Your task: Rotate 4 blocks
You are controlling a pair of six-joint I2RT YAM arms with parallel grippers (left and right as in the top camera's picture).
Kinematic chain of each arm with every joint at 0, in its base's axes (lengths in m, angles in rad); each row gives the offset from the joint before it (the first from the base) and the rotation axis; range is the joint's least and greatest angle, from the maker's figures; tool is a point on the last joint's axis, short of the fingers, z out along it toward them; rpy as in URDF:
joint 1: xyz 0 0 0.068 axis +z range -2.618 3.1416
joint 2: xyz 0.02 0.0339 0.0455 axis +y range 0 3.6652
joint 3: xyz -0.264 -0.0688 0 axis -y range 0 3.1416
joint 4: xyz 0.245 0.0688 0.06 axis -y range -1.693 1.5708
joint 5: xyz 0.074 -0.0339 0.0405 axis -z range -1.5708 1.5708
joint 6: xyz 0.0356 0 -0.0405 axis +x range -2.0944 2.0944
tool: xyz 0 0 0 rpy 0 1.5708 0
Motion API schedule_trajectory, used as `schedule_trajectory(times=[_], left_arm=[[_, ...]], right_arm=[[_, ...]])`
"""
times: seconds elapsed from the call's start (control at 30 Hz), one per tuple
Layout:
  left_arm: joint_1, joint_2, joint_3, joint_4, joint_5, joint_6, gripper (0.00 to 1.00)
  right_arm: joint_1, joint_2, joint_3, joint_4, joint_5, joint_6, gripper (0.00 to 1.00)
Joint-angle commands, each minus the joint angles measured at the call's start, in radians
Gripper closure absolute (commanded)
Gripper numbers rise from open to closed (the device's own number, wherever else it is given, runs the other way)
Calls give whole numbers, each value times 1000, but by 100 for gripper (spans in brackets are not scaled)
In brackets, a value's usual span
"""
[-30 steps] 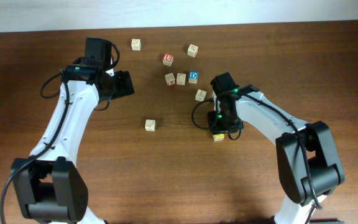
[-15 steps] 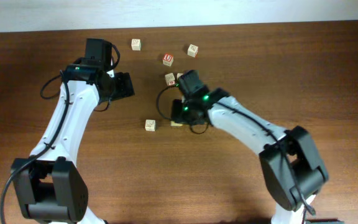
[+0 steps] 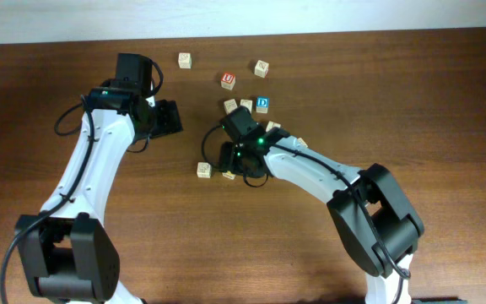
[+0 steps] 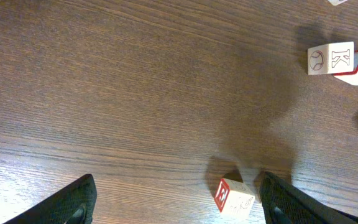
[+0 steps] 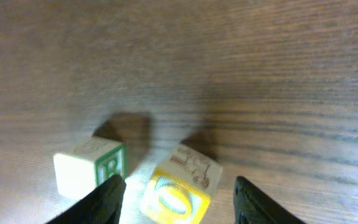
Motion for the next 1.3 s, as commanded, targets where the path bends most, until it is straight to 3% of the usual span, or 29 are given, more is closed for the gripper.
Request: schedule_trajectory(times=[0.0, 0.13, 0.37, 0.6, 0.67, 0.8, 0.97, 1.17, 1.27], left_arm=[[5, -3, 11, 0, -11, 13, 14], [5, -3, 11, 0, -11, 13, 13], [5, -3, 11, 3, -11, 13, 12], [5, -3, 11, 3, -11, 13, 12], [5, -3, 11, 3, -11, 13, 12], [5, -3, 11, 3, -11, 13, 12], [5, -3, 11, 3, -11, 13, 12], [5, -3, 11, 3, -11, 13, 12], [5, -3, 11, 3, -11, 13, 12]], right_arm=[[-51, -14, 152, -140, -6, -162, 42], [-169, -14, 275, -344, 102, -480, 41], [-327, 68, 212, -384, 95, -865, 41], [-371, 125, 212, -387, 54, -919, 43], [-371, 130, 212, -392, 51, -918, 54], [-371, 132, 213, -429, 29, -758, 67], [-330, 132, 214, -476, -208, -397, 71], [-158, 132, 212, -422, -36, -100, 73], [-114, 132, 213, -395, -8, -75, 73]])
